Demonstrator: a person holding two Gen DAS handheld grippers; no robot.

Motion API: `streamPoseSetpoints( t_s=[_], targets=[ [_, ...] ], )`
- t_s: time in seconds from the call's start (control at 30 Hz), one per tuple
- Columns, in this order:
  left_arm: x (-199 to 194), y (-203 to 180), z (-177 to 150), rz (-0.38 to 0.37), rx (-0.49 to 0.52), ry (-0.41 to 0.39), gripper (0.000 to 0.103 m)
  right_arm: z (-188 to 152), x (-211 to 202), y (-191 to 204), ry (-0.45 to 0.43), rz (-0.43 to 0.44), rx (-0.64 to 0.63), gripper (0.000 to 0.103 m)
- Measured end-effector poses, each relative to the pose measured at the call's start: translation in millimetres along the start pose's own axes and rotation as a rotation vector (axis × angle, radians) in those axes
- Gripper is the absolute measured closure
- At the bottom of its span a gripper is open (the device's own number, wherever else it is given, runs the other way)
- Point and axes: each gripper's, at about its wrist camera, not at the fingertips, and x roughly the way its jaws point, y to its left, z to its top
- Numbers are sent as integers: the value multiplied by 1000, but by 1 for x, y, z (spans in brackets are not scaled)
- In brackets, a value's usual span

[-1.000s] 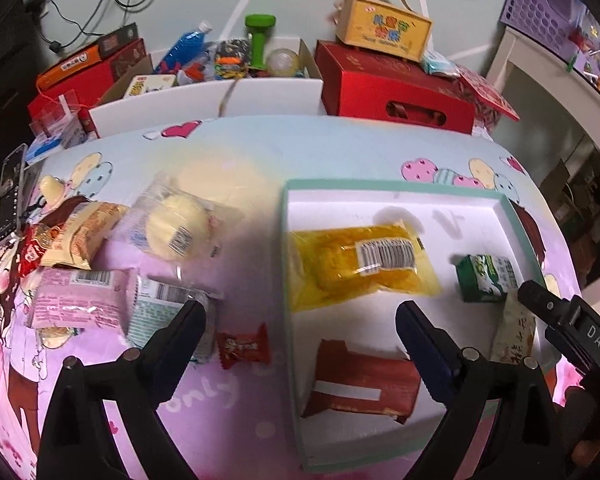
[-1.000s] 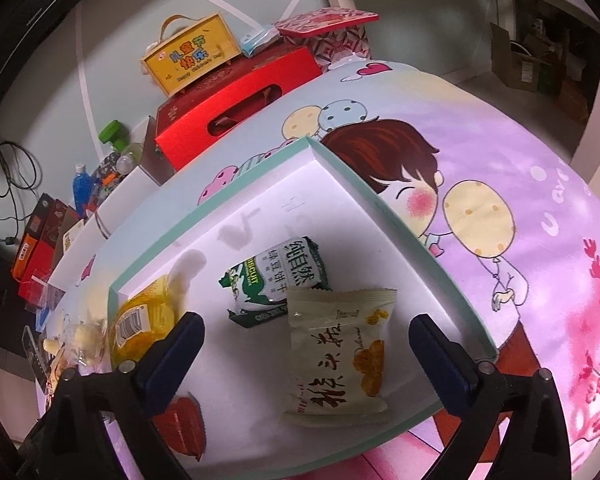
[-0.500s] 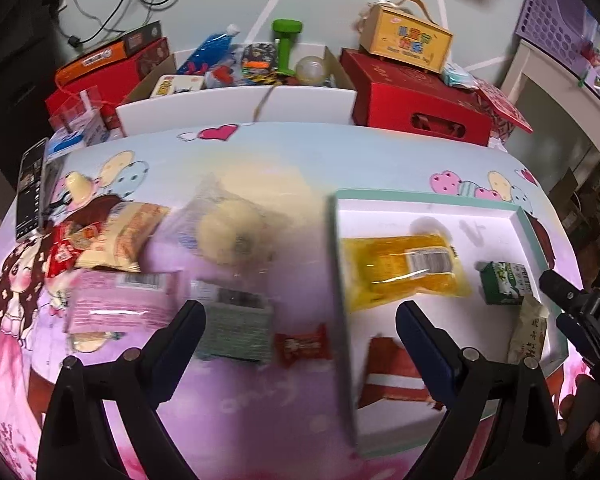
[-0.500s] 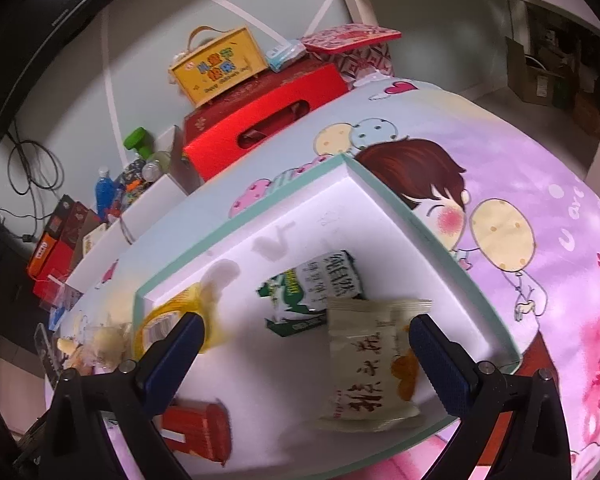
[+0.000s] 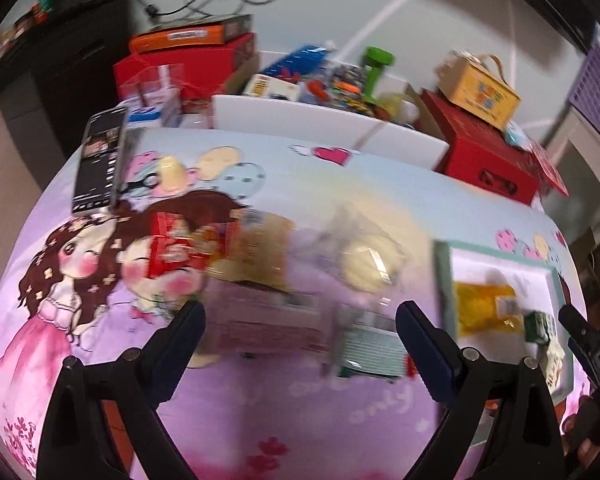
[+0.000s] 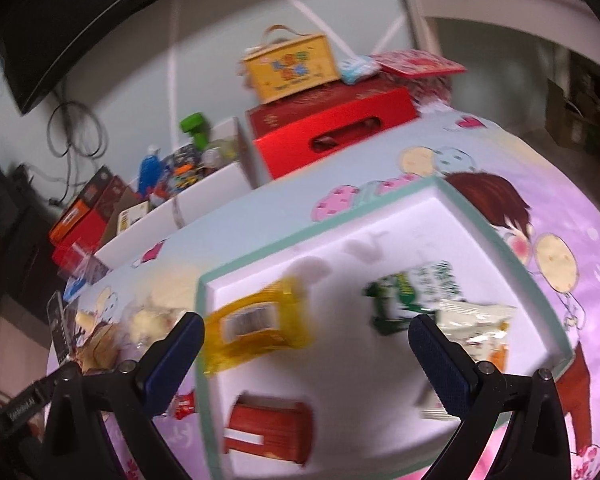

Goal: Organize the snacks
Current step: 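Move both open tools back toward the remaining snacks, then grasp the pink-and-white pack with the left tool while the right tool grasps the mint-green pack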

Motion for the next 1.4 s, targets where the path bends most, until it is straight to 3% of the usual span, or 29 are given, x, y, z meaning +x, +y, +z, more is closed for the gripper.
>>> streamPoseSetpoints(
  t_s=[0.53,0.77,1.0,1.4],
  targets=[
    [21,66,3,-29,-90,44,7,-26,32,117,101,50,-223,0],
    [33,67,3,-48,-119,82,7,-39,54,151,155,64,-290,1],
    [52,60,0,-12,-132,137,9,-55,70,168,197,59,-363,9],
    [62,64,-4,5,-177,175,9,-72,84,169,250,63,-412,9]
  ],
)
